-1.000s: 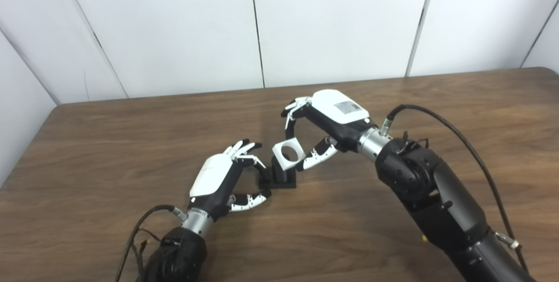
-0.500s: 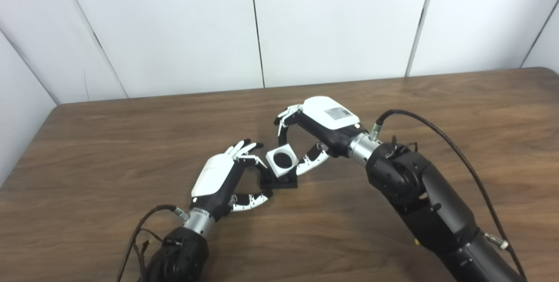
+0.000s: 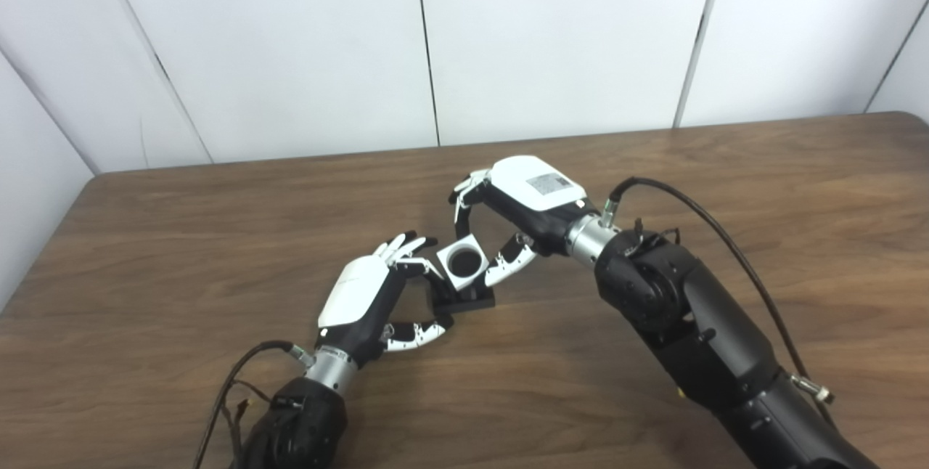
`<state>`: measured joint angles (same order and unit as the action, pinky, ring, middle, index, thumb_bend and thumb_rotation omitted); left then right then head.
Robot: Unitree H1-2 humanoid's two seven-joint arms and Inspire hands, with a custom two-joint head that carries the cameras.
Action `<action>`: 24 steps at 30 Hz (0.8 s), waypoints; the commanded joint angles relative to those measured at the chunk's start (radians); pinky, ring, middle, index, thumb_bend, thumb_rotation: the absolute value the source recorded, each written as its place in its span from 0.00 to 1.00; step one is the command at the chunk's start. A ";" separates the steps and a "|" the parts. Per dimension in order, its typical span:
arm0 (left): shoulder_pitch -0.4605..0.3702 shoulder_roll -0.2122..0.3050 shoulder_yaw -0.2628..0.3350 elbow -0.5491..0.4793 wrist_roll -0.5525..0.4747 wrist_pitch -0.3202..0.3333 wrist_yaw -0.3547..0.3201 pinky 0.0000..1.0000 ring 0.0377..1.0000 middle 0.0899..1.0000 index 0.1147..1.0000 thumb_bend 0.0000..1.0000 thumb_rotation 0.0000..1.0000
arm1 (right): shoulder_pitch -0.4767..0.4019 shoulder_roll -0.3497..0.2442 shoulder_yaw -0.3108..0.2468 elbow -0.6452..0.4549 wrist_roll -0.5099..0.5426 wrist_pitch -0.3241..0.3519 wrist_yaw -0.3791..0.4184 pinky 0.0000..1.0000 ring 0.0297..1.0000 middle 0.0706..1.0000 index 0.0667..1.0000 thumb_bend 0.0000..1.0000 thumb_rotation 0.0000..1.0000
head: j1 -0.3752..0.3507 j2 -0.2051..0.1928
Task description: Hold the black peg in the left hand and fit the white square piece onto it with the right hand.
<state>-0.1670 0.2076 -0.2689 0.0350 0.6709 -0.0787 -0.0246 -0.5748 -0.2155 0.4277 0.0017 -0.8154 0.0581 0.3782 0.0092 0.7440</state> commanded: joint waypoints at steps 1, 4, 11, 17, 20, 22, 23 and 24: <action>-0.028 0.001 -0.002 -0.025 0.008 0.001 0.006 0.97 0.98 0.90 0.42 0.52 0.06 | -0.059 0.006 -0.005 -0.016 -0.003 -0.010 -0.015 0.84 0.87 0.78 0.45 0.52 0.14 | 0.001 0.002; -0.025 0.001 -0.001 -0.026 0.006 -0.001 0.007 0.97 0.98 0.90 0.42 0.52 0.06 | -0.063 -0.002 -0.009 -0.003 0.006 -0.017 -0.016 0.84 0.86 0.78 0.45 0.52 0.14 | 0.003 0.003; -0.019 0.004 0.003 -0.035 0.005 0.004 0.004 0.97 0.98 0.90 0.42 0.52 0.06 | -0.055 -0.028 -0.024 0.016 0.014 -0.004 -0.008 0.87 0.88 0.78 0.45 0.52 0.14 | 0.002 0.005; -0.020 0.010 0.006 -0.035 0.003 0.000 0.002 0.97 0.98 0.90 0.42 0.52 0.06 | -0.039 -0.064 -0.023 0.019 0.008 0.018 0.031 0.84 0.85 0.78 0.45 0.52 0.15 | 0.002 0.009; -0.021 0.013 0.008 -0.035 0.000 -0.002 0.001 0.97 0.98 0.90 0.42 0.52 0.06 | -0.030 -0.078 -0.021 0.004 0.006 0.043 0.063 0.82 0.85 0.80 0.46 0.52 0.15 | 0.000 0.011; -0.022 0.016 0.008 -0.034 0.001 -0.001 0.000 0.97 0.98 0.90 0.42 0.52 0.06 | -0.024 -0.087 -0.023 -0.006 0.008 0.050 0.074 0.82 0.84 0.81 0.46 0.52 0.16 | -0.002 0.012; -0.022 0.016 0.009 -0.034 0.001 -0.001 -0.001 0.97 0.98 0.90 0.42 0.52 0.06 | -0.021 -0.092 -0.024 -0.010 0.011 0.050 0.075 0.82 0.84 0.82 0.46 0.52 0.16 | -0.002 0.012; -0.023 0.017 0.009 -0.035 0.000 -0.001 -0.001 0.97 0.97 0.90 0.42 0.52 0.06 | -0.020 -0.098 -0.024 -0.013 0.014 0.050 0.076 0.81 0.85 0.83 0.60 0.68 0.28 | -0.002 0.012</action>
<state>-0.1635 0.2079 -0.2695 0.0312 0.6705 -0.0746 -0.0326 -0.5773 -0.2969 0.4127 0.0099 -0.8002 0.1008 0.4402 0.0061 0.7547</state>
